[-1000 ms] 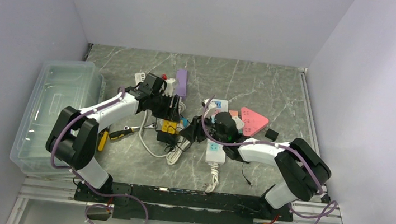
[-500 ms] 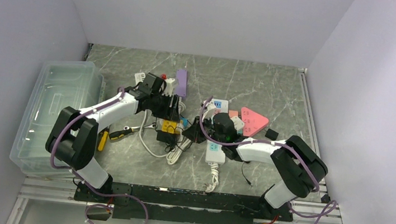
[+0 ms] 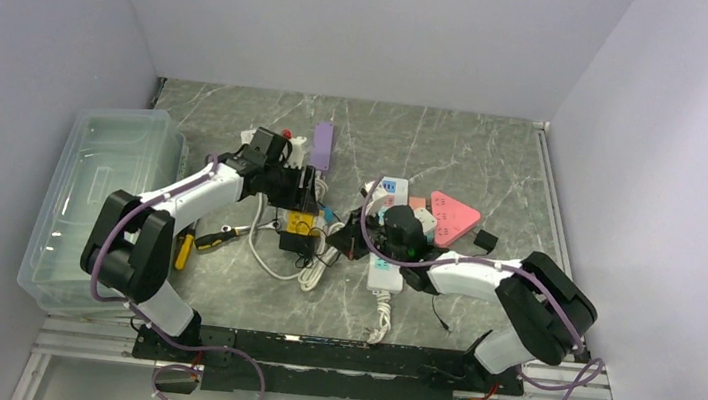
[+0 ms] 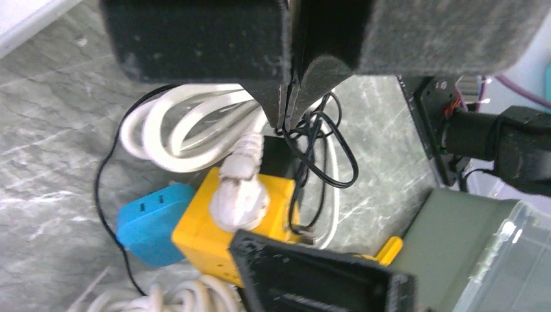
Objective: Pull the plug off the socket
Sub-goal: Remove the plug from the socket.
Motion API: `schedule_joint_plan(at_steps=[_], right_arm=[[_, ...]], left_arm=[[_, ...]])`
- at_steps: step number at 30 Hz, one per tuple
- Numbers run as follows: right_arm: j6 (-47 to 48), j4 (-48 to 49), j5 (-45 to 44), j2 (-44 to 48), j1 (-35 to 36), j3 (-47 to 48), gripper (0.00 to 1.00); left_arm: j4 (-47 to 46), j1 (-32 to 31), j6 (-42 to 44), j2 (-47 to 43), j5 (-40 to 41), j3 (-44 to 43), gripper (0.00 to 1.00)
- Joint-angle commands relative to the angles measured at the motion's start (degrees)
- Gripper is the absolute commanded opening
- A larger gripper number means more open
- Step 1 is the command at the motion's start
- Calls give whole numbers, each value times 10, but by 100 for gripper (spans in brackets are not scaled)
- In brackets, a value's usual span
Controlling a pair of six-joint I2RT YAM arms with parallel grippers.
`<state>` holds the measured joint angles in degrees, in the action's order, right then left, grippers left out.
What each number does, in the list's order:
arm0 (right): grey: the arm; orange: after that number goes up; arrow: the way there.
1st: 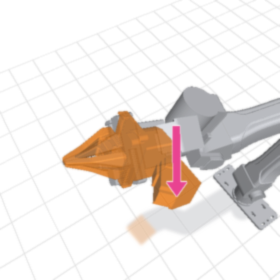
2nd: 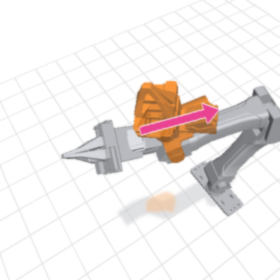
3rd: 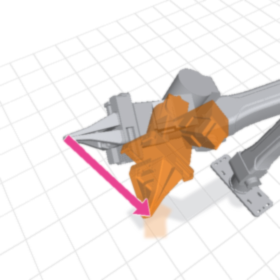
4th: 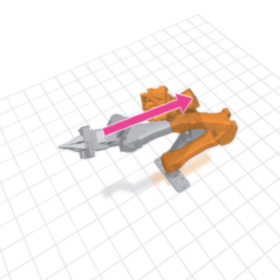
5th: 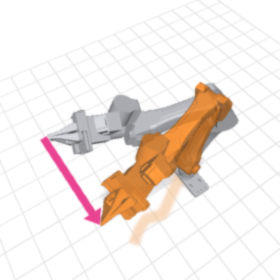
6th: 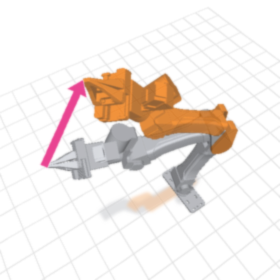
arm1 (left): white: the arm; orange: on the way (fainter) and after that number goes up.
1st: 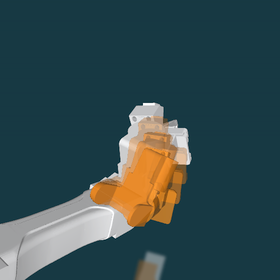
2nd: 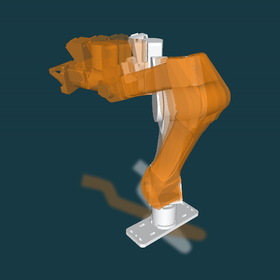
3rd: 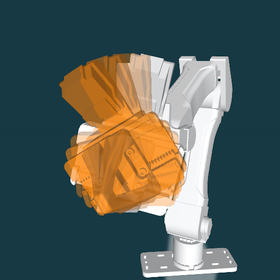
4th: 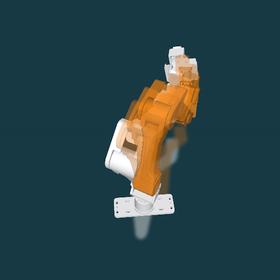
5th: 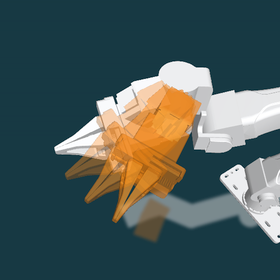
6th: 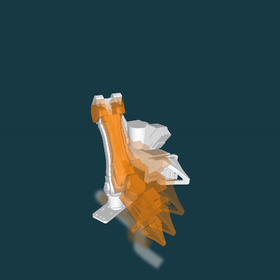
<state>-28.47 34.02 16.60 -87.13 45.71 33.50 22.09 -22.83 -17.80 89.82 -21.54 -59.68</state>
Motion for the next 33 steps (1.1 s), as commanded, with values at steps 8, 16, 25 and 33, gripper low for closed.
schedule_joint_plan(at_steps=[8, 16, 25, 33], right_arm=[[24, 27, 8, 26, 90, -3, 0], [20, 10, -9, -32, 172, 27, 0], [50, -48, -66, -19, 200, 57, 31], [117, -180, -184, 93, 161, 94, 78]], left_arm=[[-58, 25, -34, -54, -46, -1, 0], [-74, 42, -40, -71, -65, 8, 0], [-92, 55, -44, -87, -84, 16, 0], [-108, 61, -30, -129, -72, 30, 0]])
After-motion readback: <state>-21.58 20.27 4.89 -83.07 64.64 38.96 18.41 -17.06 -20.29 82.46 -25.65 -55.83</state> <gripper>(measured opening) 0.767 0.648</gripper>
